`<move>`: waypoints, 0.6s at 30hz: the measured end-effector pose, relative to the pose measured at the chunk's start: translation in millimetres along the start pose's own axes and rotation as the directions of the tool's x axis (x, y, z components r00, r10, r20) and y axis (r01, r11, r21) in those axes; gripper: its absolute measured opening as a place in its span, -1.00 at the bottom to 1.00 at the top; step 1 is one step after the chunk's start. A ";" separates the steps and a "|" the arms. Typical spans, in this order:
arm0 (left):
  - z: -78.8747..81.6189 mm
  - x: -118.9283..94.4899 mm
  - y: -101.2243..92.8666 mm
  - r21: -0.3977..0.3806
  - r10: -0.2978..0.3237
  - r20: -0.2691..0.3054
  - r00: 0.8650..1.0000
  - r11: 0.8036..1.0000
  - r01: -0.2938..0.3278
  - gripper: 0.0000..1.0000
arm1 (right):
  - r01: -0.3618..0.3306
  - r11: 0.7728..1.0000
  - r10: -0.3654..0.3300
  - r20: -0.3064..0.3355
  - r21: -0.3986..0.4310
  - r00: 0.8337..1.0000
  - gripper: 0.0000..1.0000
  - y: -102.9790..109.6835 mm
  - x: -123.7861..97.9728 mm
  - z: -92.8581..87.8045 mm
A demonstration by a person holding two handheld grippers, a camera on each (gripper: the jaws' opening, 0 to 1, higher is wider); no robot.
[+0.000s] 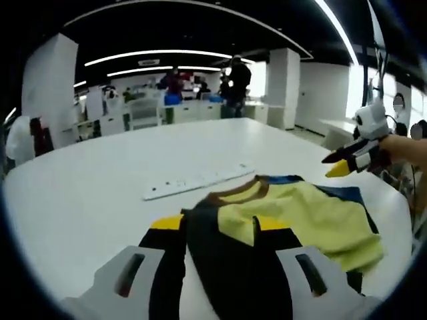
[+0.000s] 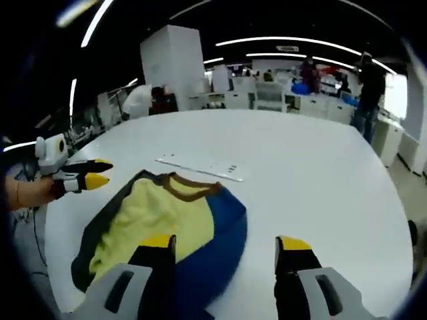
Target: Fold the garment on the visible template until the final outline fits inside the template.
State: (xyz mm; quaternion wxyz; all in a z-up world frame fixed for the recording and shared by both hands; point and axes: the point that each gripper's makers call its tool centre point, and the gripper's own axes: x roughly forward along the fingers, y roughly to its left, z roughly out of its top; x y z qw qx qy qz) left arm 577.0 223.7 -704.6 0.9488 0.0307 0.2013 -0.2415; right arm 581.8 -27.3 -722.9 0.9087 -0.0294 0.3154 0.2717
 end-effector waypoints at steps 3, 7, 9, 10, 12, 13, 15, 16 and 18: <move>1.8 -14.8 -12.1 0.007 -0.025 0.015 1.000 1.000 0.025 -0.18 | -0.027 0.999 0.027 -0.001 -0.045 1.000 0.19 10.7 -16.3 -6.8; 2.5 -32.7 -28.0 0.015 -0.056 0.025 0.998 0.998 0.056 -0.14 | -0.065 0.994 0.064 -0.007 -0.084 0.998 0.20 24.9 -34.6 -16.0; 2.6 -42.4 -37.4 0.023 -0.072 0.033 0.997 0.997 0.071 -0.13 | -0.083 0.992 0.083 -0.008 -0.100 0.997 0.19 31.4 -41.6 -19.2; 1.9 -46.2 -40.8 0.026 -0.076 0.032 0.997 0.997 0.076 -0.13 | -0.090 0.990 0.090 -0.011 -0.105 0.996 0.19 34.3 -44.6 -21.1; 0.4 -56.6 -52.0 0.024 -0.099 0.042 0.994 0.995 0.098 -0.14 | -0.121 0.985 0.120 -0.016 -0.126 0.993 0.16 44.3 -53.2 -27.4; -0.8 -59.6 -55.4 0.027 -0.106 0.042 0.993 0.994 0.105 -0.16 | -0.133 0.983 0.132 -0.015 -0.125 0.991 0.14 47.9 -55.8 -29.1; -6.0 -67.1 -64.1 0.040 -0.124 0.033 0.992 0.992 0.123 -0.17 | -0.158 0.978 0.157 -0.019 -0.136 0.987 0.14 56.6 -62.2 -33.9; -7.9 -70.2 -67.2 0.044 -0.129 0.033 0.991 0.991 0.128 -0.18 | -0.171 0.974 0.170 -0.021 -0.151 0.985 0.13 61.4 -66.0 -36.7; -12.7 -78.1 -77.0 0.049 -0.150 0.030 0.988 0.988 0.149 -0.21 | -0.194 0.969 0.194 -0.019 -0.150 0.981 0.11 68.6 -71.4 -40.7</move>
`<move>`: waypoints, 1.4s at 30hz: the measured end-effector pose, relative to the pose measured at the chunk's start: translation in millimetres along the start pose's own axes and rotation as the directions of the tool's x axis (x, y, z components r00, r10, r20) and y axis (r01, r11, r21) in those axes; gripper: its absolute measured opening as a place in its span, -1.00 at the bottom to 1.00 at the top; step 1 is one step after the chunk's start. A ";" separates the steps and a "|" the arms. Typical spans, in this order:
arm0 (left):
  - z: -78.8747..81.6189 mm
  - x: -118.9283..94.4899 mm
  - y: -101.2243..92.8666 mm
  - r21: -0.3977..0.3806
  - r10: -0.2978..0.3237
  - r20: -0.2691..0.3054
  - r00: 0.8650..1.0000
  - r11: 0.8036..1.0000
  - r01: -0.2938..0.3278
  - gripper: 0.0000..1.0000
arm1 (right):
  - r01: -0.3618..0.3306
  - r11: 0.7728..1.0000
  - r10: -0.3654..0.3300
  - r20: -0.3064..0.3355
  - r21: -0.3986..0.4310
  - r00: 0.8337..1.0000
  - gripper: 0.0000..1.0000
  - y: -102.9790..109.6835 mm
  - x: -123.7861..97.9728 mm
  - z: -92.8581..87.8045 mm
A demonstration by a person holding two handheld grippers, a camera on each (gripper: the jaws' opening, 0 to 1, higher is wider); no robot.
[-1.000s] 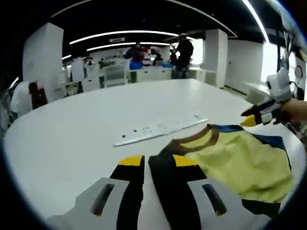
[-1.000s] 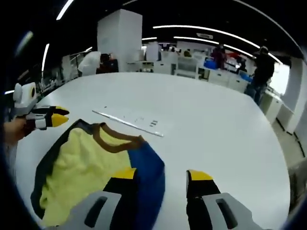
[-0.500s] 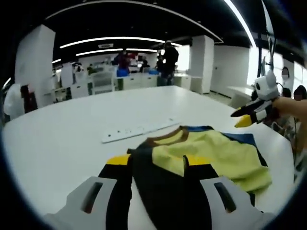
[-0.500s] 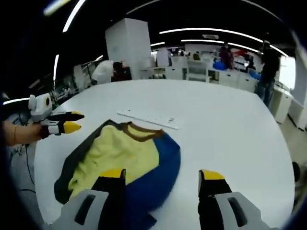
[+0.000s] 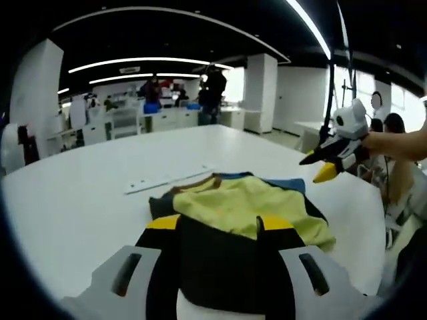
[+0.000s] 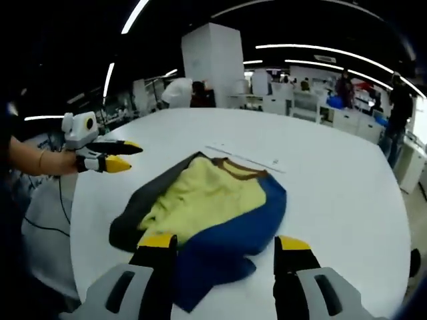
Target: Fold the garment on the visible template until the final outline fits inside the template.
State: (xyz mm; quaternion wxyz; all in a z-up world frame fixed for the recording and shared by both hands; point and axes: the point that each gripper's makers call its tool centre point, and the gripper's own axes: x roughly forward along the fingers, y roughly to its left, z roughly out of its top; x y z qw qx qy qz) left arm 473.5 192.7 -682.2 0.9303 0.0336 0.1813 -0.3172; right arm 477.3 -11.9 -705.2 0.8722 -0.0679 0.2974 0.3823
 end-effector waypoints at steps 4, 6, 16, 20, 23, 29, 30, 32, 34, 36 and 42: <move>-8.8 -9.9 -19.7 0.001 -0.025 -0.010 1.000 1.000 0.025 -0.26 | -0.040 0.999 0.040 -0.015 -0.035 0.999 0.10 16.7 -5.0 -12.8; -14.1 -13.4 -30.6 -0.005 -0.041 -0.014 0.999 0.999 0.041 -0.30 | -0.060 0.997 0.059 -0.026 -0.042 0.998 0.10 22.9 -5.9 -21.1; -46.5 -16.8 -77.7 -0.053 -0.100 -0.030 0.995 0.994 0.098 -0.35 | -0.112 0.993 0.111 -0.043 -0.039 0.993 -0.03 41.5 -10.0 -54.4; -60.3 -10.6 -86.3 -0.054 -0.080 -0.059 0.995 0.996 0.077 -0.40 | -0.106 0.990 0.099 -0.078 -0.097 0.992 -0.12 43.3 -7.8 -70.0; -68.6 -6.0 -94.4 -0.039 -0.079 -0.084 0.993 0.996 0.076 -0.44 | -0.104 0.989 0.094 -0.091 -0.108 0.991 -0.20 44.2 -5.0 -78.3; -90.7 3.7 -104.8 -0.044 -0.080 -0.148 0.986 0.996 0.074 -0.55 | -0.093 0.982 0.074 -0.117 -0.162 0.990 -0.36 43.5 1.2 -91.8; -92.5 5.0 -104.5 -0.041 -0.073 -0.150 0.986 0.997 0.068 -0.58 | -0.088 0.981 0.067 -0.123 -0.175 0.990 -0.38 42.5 3.1 -94.1; -95.6 7.5 -103.9 -0.037 -0.063 -0.156 0.986 0.998 0.058 -0.63 | -0.094 0.976 0.068 -0.134 -0.194 0.989 -0.42 43.4 5.5 -97.2; -100.4 11.0 -104.6 -0.023 -0.053 -0.174 0.983 0.998 0.050 -0.65 | -0.093 0.972 0.063 -0.144 -0.214 0.988 -0.45 43.5 7.6 -99.8; -104.0 13.3 -105.0 -0.009 -0.040 -0.186 0.982 0.999 0.040 -0.68 | -0.089 0.962 0.049 -0.158 -0.260 0.986 -0.50 42.6 9.9 -102.4; -116.9 19.9 -107.6 0.018 -0.025 -0.228 0.973 0.999 0.029 -0.67 | -0.093 0.939 0.032 -0.185 -0.330 0.982 -0.61 42.0 15.9 -108.2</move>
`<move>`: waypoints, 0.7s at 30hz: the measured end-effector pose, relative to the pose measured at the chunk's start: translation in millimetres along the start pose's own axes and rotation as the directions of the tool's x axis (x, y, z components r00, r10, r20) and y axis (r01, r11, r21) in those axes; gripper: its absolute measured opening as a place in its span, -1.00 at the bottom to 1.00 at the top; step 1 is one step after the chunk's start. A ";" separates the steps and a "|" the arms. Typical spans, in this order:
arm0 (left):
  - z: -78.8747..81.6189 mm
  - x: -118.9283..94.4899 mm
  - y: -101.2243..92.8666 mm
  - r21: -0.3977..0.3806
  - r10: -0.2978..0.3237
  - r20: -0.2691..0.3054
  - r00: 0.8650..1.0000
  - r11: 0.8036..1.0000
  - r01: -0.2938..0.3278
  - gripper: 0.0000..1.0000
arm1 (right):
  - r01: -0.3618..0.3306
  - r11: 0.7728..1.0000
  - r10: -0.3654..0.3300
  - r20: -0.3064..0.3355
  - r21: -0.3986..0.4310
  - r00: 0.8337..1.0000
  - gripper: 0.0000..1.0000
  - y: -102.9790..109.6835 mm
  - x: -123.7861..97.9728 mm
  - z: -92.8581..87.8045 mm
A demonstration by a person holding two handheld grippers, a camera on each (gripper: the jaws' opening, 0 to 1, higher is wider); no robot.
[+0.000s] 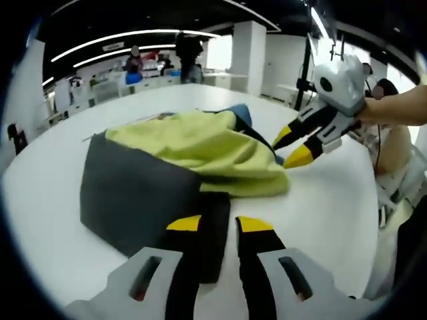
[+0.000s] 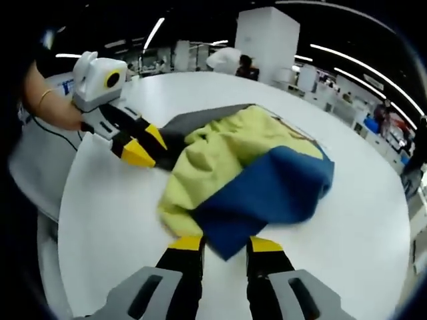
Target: Fold the garment on the visible template until the final outline fits inside the template.
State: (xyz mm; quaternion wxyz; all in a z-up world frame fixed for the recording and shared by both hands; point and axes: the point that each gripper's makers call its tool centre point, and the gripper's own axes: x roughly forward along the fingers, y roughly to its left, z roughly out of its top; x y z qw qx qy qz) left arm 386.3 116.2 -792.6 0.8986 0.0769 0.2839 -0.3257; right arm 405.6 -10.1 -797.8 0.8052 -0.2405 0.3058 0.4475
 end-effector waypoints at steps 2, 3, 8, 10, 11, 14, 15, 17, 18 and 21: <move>-2.8 1.1 1.5 0.011 0.016 -0.012 1.000 1.000 -0.016 -0.68 | 0.001 1.000 -0.001 -0.003 -0.010 1.000 -0.67 0.7 1.0 -0.3; -2.5 1.1 2.5 0.013 0.023 -0.010 1.000 1.000 -0.023 -0.68 | -0.001 1.000 0.001 -0.003 -0.012 1.000 -0.71 0.8 1.1 -0.3; -2.4 2.4 8.2 0.015 0.057 -0.018 0.998 0.998 -0.056 -0.73 | 0.002 1.000 -0.002 -0.003 -0.019 1.000 -0.79 0.6 3.3 1.0; -1.9 2.8 9.3 0.010 0.063 -0.018 0.998 0.998 -0.063 -0.75 | 0.001 0.999 -0.001 -0.006 -0.035 1.000 -0.91 2.7 4.2 1.2; -1.7 2.8 10.6 0.005 0.072 -0.018 0.997 0.997 -0.072 -0.76 | 0.007 0.999 -0.007 -0.013 -0.051 1.000 -0.98 3.3 4.1 0.7; -1.5 2.9 12.8 -0.008 0.091 -0.017 0.996 0.996 -0.091 -0.80 | 0.013 0.999 -0.013 -0.012 -0.049 1.000 -1.00 2.0 4.3 1.2; -1.4 2.9 13.1 -0.018 0.095 -0.016 0.995 0.995 -0.096 -0.81 | 0.011 0.999 -0.012 -0.010 -0.036 1.000 -1.00 2.4 4.2 1.3; -1.4 2.5 14.5 -0.029 0.103 -0.015 0.995 0.994 -0.104 -0.86 | 0.016 1.000 -0.017 -0.008 -0.021 1.000 -1.00 1.5 2.9 1.6; -1.2 2.2 14.7 -0.039 0.103 -0.016 0.995 0.994 -0.104 -0.89 | 0.019 1.000 -0.019 -0.005 -0.011 1.000 -1.00 1.3 1.6 2.2; 2.4 -1.4 13.3 -0.084 0.087 -0.003 0.996 0.993 -0.087 -0.99 | 0.021 1.000 -0.022 0.015 0.015 1.000 -1.00 0.9 -4.9 7.6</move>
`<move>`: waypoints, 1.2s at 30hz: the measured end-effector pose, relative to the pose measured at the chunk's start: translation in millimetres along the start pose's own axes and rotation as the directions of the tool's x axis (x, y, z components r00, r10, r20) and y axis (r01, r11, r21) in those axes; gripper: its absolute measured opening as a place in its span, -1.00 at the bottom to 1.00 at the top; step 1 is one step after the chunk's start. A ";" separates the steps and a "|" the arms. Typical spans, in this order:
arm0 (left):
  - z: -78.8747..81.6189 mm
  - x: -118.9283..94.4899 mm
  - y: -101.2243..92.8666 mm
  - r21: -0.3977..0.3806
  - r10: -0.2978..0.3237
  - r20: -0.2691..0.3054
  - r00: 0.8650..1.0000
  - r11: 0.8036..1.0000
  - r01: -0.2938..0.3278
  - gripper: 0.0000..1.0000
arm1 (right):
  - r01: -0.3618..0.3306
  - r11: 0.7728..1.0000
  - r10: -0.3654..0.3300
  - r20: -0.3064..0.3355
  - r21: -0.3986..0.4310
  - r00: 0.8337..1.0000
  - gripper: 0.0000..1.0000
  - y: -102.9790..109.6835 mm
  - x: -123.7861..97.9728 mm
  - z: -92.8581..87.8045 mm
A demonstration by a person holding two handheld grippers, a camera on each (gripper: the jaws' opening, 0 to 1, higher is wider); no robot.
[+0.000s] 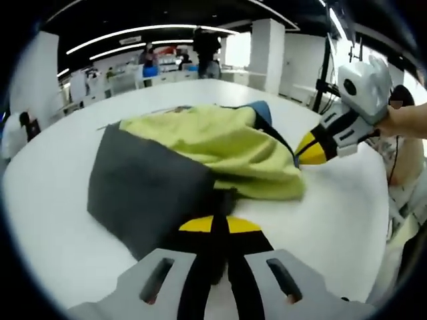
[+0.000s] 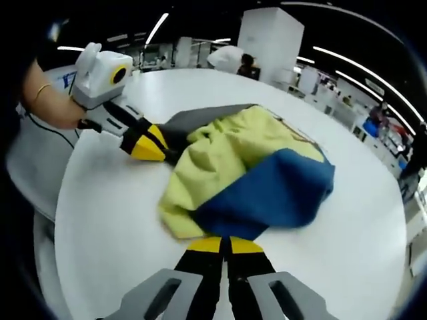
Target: Fold the garment on the visible template until the final outline fits inside the template.
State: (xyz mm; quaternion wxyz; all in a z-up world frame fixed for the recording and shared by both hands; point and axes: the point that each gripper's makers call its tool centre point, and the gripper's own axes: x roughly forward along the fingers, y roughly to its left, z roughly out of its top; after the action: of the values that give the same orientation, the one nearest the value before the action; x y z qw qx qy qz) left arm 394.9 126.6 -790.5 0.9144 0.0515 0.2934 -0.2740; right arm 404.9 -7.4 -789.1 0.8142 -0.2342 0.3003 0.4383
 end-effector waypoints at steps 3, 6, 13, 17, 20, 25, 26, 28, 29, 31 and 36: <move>0.8 -6.6 -6.7 -0.033 -0.043 -0.009 0.999 0.999 0.043 -1.00 | 0.002 0.999 -0.003 0.022 0.044 1.000 -1.00 -1.1 -9.1 5.7; 8.5 -16.9 -10.3 -0.043 -0.065 0.025 0.998 0.997 0.066 -1.00 | -0.004 0.998 0.002 0.031 0.068 1.000 -1.00 -0.2 -18.0 7.9; 38.2 -49.2 -9.0 -0.119 -0.098 0.132 0.986 0.986 0.114 -1.00 | -0.015 0.985 0.007 0.048 0.173 0.999 -1.00 0.5 -41.7 14.4; 54.3 -70.4 -0.9 -0.245 -0.099 0.207 0.973 0.958 0.150 -1.00 | -0.016 0.969 -0.001 0.069 0.248 0.998 -1.00 -2.6 -57.4 20.7; 66.1 -91.8 16.0 -0.283 -0.058 0.257 0.965 0.950 0.132 -1.00 | -0.038 0.931 0.008 0.084 0.363 0.996 -1.00 -4.5 -70.6 23.7; 85.7 -125.3 47.9 -0.410 0.020 0.354 0.935 0.902 0.136 -1.00 | -0.049 0.867 -0.014 0.123 0.496 0.992 -1.00 -18.0 -96.7 28.4; 86.8 -130.2 54.0 -0.416 0.040 0.359 0.932 0.901 0.122 -1.00 | -0.043 0.864 -0.022 0.123 0.501 0.992 -1.00 -20.6 -100.3 28.1; 88.9 -140.1 67.3 -0.436 0.086 0.370 0.925 0.895 0.091 -1.00 | -0.019 0.844 -0.050 0.113 0.536 0.992 -1.00 -27.8 -109.2 26.0; 90.6 -147.0 76.3 -0.437 0.116 0.380 0.918 0.897 0.068 -1.00 | 0.003 0.820 -0.070 0.096 0.572 0.993 -1.00 -30.5 -112.5 23.6; 89.5 -157.1 93.0 -0.460 0.167 0.384 0.908 0.888 0.031 -1.00 | 0.004 0.770 -0.077 0.087 0.638 0.993 -1.00 -34.4 -120.5 21.0; 86.7 -178.8 129.9 -0.551 0.269 0.401 0.875 0.835 -0.004 -1.00 | -0.060 0.665 -0.095 0.165 0.744 0.982 -1.00 -45.0 -139.2 28.7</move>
State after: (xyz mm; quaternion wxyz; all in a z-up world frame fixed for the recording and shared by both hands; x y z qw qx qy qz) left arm 386.9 298.4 -626.9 0.9527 -0.2501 0.1265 -0.1174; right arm 390.9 -91.5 -666.8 0.8674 0.1591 0.3722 0.2894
